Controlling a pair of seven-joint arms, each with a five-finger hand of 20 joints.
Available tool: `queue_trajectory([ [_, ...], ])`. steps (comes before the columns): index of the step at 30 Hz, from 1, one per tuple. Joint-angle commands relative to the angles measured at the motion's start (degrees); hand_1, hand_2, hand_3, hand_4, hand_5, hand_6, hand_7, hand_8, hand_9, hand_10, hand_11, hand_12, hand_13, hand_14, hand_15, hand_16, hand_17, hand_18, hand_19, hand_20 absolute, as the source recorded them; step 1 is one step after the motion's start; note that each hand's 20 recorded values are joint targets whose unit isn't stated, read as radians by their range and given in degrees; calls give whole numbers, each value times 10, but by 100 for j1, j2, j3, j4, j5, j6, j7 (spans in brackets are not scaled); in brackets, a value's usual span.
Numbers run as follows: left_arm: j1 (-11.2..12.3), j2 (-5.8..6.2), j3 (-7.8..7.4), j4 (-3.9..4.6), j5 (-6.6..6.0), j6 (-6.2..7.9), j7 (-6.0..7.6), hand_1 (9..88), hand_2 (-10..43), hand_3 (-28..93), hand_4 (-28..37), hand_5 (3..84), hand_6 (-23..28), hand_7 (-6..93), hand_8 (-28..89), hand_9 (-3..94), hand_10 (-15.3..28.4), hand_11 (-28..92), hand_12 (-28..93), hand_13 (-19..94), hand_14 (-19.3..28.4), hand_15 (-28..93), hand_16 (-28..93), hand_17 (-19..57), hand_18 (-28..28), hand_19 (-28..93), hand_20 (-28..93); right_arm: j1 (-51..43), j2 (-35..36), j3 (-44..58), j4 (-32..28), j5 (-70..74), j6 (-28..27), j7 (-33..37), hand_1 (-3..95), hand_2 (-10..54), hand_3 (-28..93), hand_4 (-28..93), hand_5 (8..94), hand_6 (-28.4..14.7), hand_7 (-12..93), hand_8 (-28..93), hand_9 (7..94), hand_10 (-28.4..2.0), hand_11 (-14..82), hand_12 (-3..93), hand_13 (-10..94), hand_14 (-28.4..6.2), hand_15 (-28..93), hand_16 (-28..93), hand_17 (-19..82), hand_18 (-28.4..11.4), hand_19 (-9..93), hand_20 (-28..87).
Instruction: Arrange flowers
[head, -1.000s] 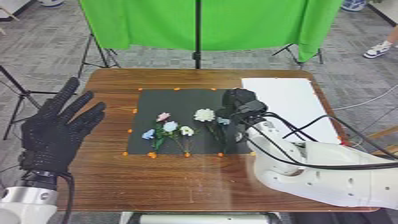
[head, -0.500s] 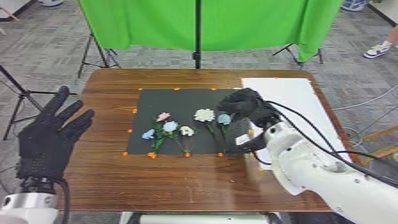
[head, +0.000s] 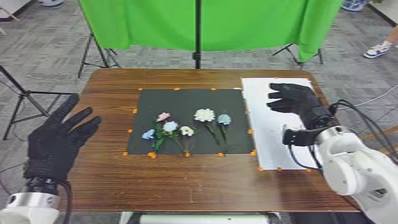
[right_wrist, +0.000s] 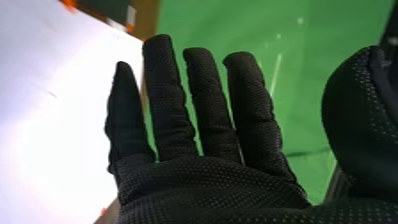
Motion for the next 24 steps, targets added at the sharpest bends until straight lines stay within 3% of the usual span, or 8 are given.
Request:
queue_trajectory([
  [1, -172, -102, 142, 97, -53, -150, -69, 201, 57, 768, -282, 279, 31, 156, -113, 259, 168, 208, 121, 189, 252, 404, -44, -129, 251, 488, 168, -459, 127, 680, 195, 2344, -781, -405, 224, -9, 805, -283, 506, 6, 174, -137, 526, -135, 122, 137, 443, -160, 329, 143, 105, -215, 532, 152],
  [3, -227, -54, 248, 135, -197, -61, 136, 201, 57, 768, -283, 280, 34, 155, -112, 258, 169, 207, 120, 188, 252, 403, -46, -124, 260, 490, 169, -431, 145, 606, 259, 2395, -871, -442, 225, -2, 807, -282, 498, 10, 171, -135, 536, -134, 132, 140, 452, -160, 354, 147, 104, -215, 529, 160],
  [5, -200, -148, 284, 136, -210, -97, 163, 202, 57, 767, -282, 281, 35, 153, -112, 257, 170, 207, 120, 189, 251, 400, -49, -121, 268, 492, 168, -301, 136, 476, 300, 2451, -842, -482, 223, 6, 801, -283, 489, 13, 169, -134, 542, -135, 136, 140, 452, -160, 360, 144, 102, -214, 528, 164],
  [14, -244, -161, 329, 108, -179, -106, 127, 201, 58, 765, -283, 276, 37, 149, -108, 255, 172, 209, 119, 188, 249, 388, -47, -119, 273, 493, 153, -158, 188, 274, 342, 2480, -891, -494, 218, 11, 799, -283, 487, 18, 173, -136, 541, -130, 134, 137, 440, -160, 340, 134, 98, -214, 522, 173],
  [18, -293, -169, 416, 121, -312, -188, 224, 201, 60, 762, -283, 275, 38, 151, -108, 255, 172, 209, 119, 188, 248, 385, -46, -119, 273, 496, 149, -73, 215, 82, 392, 2871, -1043, -619, 218, 11, 801, -283, 486, 20, 172, -137, 546, -126, 135, 137, 443, -159, 341, 136, 97, -215, 521, 177],
  [20, -323, -186, 439, 117, -235, -132, 171, 198, 61, 761, -283, 276, 38, 150, -109, 255, 172, 209, 118, 188, 249, 386, -45, -120, 274, 498, 149, -76, 182, 78, 403, 2915, -1128, -582, 219, 11, 801, -283, 488, 20, 173, -137, 550, -125, 136, 137, 449, -158, 347, 138, 98, -218, 526, 181],
  [21, -327, -161, 464, 117, -277, -115, 246, 198, 61, 762, -283, 276, 38, 151, -109, 255, 172, 210, 119, 188, 249, 386, -45, -119, 274, 499, 148, -15, 208, 0, 410, 2845, -1102, -618, 219, 11, 801, -283, 488, 21, 173, -137, 551, -125, 137, 137, 452, -159, 349, 139, 98, -219, 527, 183],
  [24, -364, -171, 467, 125, -268, -121, 201, 196, 61, 761, -283, 277, 39, 152, -109, 256, 172, 209, 118, 189, 250, 384, -44, -118, 273, 505, 150, 13, 226, -20, 415, 2898, -1100, -621, 219, 10, 802, -283, 489, 21, 173, -138, 553, -125, 137, 136, 453, -158, 352, 139, 99, -220, 527, 184],
])
